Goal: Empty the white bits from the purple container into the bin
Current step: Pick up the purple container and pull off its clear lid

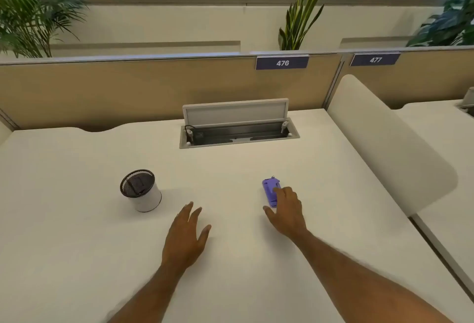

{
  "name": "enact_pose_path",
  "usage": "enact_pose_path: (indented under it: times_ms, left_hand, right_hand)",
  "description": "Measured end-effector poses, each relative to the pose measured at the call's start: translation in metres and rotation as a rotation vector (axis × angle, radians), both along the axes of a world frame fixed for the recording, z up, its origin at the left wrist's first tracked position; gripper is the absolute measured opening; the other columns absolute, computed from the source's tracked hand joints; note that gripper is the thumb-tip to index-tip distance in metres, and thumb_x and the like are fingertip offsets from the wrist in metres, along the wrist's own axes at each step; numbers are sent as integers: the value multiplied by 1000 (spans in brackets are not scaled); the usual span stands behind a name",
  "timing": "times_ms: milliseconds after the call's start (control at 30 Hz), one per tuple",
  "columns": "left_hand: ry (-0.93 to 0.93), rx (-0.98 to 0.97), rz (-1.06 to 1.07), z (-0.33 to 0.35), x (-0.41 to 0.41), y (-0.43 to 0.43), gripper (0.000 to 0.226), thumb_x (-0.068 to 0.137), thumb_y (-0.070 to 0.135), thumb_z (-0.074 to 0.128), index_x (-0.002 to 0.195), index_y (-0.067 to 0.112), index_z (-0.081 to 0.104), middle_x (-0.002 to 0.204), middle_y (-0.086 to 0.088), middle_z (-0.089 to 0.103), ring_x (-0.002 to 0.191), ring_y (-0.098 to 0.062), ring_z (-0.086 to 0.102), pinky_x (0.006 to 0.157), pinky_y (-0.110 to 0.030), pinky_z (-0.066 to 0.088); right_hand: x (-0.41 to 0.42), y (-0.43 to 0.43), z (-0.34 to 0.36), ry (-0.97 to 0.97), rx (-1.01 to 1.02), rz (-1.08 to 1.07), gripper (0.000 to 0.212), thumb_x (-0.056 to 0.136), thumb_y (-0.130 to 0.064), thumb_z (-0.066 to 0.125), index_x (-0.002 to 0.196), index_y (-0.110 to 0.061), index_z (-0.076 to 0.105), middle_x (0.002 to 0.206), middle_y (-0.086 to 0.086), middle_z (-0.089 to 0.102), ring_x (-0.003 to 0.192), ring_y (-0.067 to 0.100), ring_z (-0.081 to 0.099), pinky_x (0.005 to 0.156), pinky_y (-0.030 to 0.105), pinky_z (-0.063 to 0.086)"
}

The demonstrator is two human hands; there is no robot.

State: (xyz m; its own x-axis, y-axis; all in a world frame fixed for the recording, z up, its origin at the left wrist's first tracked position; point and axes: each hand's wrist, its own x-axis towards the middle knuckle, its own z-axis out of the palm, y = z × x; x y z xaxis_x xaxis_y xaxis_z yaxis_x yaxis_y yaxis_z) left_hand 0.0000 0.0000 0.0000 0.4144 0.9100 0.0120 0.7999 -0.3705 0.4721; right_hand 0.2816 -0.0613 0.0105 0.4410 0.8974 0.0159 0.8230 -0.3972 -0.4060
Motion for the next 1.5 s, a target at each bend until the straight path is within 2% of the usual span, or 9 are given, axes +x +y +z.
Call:
enact_pose_path:
  times_ms: [200, 367, 500, 733, 867, 1000, 1167, 1300, 1500]
  left_hand:
    - [-14, 14, -3, -2, 13, 11, 61, 87, 55, 38, 140, 24, 42, 155, 3, 31, 144, -16, 27, 113, -36, 31]
    - [-53, -2, 13, -4, 22, 19, 59, 88, 55, 40, 139, 25, 42, 154, 5, 33, 143, -14, 29, 112, -35, 34]
    - [-65, -10, 7, -8, 29, 19, 59, 88, 54, 40, 139, 25, 42, 154, 5, 34, 143, -14, 29, 113, -35, 33]
    - [-68, -20, -7, -10, 33, 19, 58, 89, 55, 39, 140, 27, 41, 154, 7, 33, 143, -12, 28, 113, -36, 33]
    - [-75, -16, -7, -8, 32, 18, 54, 92, 52, 44, 140, 27, 41, 154, 7, 33, 143, -12, 28, 113, -35, 32]
    - [-119, -81, -19, -6, 33, 17, 54, 92, 51, 44, 141, 27, 39, 153, 7, 35, 142, -10, 28, 114, -31, 29]
    - [-352, -286, 0, 5, 46, 14, 52, 92, 48, 48, 138, 24, 43, 144, 10, 44, 131, -7, 40, 107, -23, 31]
    - [-588, -514, 92, 21, 64, 10, 46, 96, 44, 41, 138, 23, 44, 141, 9, 46, 128, -8, 44, 108, -27, 33]
    - [-1195, -1024, 371, 42, 76, 9, 47, 101, 39, 30, 129, 11, 55, 124, -11, 65, 110, -29, 63, 93, -44, 51]
  right_hand:
    - [8, 21, 5, -1, -18, -64, 56, 80, -38, 66, 124, -9, 46, 117, 12, 51, 101, 29, 50, 85, 39, 43]
    - [12, 28, -5, 64, -76, -89, 77, 80, -46, 65, 140, -12, 31, 127, 9, 49, 112, 27, 49, 90, 38, 45]
    - [10, 27, -11, 89, -55, -98, 71, 87, -34, 60, 145, -11, 25, 131, 8, 50, 116, 26, 45, 89, 38, 47]
    - [9, 33, -4, -4, -113, -72, 61, 82, -22, 53, 139, -11, 34, 106, 9, 62, 96, 27, 51, 67, 31, 40]
    - [11, 31, -4, 32, -75, -101, 62, 78, -27, 58, 135, -13, 38, 100, 8, 63, 88, 25, 56, 67, 32, 45]
    - [5, 29, 4, 164, 48, -145, 44, 68, -29, 61, 110, -17, 54, 75, 3, 59, 63, 21, 52, 54, 29, 41]
    - [-24, 25, 24, 496, 208, -115, 37, 65, -24, 67, 102, -23, 61, 68, -1, 56, 55, 12, 49, 53, 26, 45]
    - [-51, 20, 40, 669, 319, -85, 14, 69, -19, 70, 79, -20, 60, 61, 1, 53, 50, 7, 41, 51, 20, 39]
    - [-79, 16, 57, 994, 290, -33, 46, 75, -26, 71, 117, -19, 52, 101, 6, 68, 84, 20, 68, 67, 30, 59]
